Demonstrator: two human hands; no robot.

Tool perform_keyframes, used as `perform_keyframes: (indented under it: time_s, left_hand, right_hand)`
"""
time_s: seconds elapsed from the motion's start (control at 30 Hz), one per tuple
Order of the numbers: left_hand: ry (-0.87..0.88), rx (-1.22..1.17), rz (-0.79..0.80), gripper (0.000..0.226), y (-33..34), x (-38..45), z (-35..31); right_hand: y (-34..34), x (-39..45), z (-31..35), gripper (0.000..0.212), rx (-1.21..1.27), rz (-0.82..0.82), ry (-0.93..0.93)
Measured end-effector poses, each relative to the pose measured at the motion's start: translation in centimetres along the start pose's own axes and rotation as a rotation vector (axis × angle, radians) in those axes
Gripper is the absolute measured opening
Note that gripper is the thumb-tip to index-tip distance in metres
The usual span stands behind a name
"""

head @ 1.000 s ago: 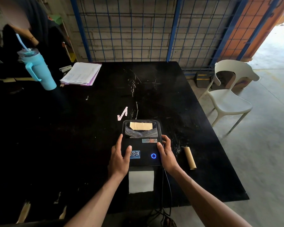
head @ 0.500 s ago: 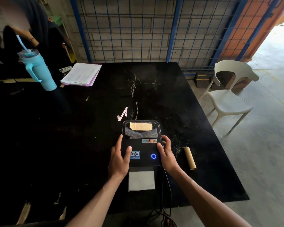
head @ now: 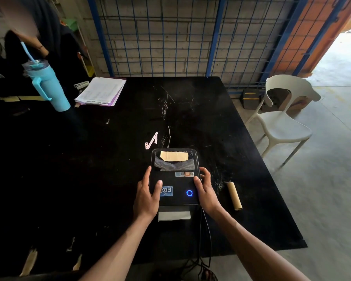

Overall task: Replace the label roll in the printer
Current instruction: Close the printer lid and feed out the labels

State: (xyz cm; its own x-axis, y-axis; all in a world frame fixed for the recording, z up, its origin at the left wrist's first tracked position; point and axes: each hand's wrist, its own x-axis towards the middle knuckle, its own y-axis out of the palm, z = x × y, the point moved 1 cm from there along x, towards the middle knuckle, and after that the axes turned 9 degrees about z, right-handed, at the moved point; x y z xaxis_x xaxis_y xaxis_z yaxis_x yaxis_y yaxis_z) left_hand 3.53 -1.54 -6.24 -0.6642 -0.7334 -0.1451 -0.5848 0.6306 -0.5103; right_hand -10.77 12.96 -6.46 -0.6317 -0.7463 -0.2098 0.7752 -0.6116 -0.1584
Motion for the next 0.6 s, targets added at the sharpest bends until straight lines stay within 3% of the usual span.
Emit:
perform_keyframes:
  time_s: [0.23, 0.6]
  left_hand:
    - [-0.006, -0.002, 0.012, 0.064, -0.04, -0.02, 0.07]
    - [-0.015, -0.009, 0.035, 0.073, -0.01, -0.15, 0.13]
  right_hand:
    - [0.01, -0.07, 0.14, 0.039, -0.007, 0.001, 0.012]
    - [0.07, -0.60, 0.87, 0.042, -0.039, -0.009, 0.055]
